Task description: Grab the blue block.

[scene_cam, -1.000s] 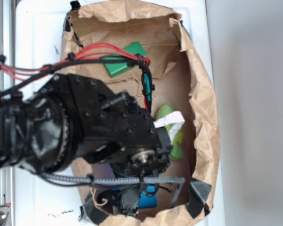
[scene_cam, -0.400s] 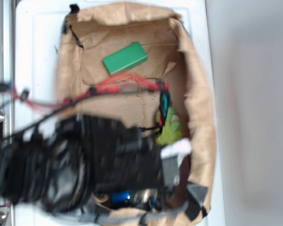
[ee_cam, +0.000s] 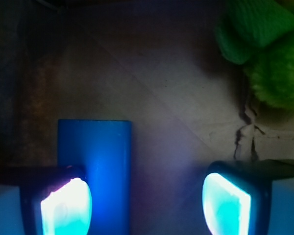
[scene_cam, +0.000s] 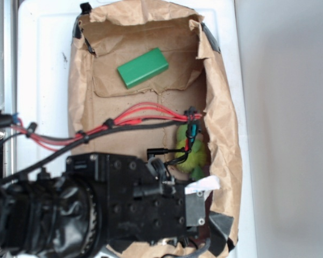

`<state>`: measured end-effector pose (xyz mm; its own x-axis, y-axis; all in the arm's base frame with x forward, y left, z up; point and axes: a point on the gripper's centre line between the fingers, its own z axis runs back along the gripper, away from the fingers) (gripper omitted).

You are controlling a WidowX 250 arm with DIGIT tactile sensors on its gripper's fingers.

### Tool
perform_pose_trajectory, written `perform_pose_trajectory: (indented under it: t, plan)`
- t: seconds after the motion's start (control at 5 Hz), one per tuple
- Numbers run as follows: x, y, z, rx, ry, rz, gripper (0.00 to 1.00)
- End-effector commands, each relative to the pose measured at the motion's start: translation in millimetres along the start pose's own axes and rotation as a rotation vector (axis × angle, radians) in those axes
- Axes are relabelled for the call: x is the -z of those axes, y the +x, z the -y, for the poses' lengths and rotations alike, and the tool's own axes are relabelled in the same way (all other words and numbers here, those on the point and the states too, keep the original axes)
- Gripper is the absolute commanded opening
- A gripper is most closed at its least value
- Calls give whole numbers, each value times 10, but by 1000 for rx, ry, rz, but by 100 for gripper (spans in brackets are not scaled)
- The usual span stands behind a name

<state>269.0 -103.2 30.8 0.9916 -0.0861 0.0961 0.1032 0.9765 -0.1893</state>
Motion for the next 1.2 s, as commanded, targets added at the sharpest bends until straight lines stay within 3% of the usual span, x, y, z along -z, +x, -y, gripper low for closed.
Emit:
perform_pose_trajectory:
  t: [0.0, 0.6, 1.0]
  plan:
    - [-148, 31, -53, -56, -180, -86, 100]
    - [-408, -28, -5, -35, -272, -63, 100]
    - [-363, -94, 67, 7, -245, -56, 100]
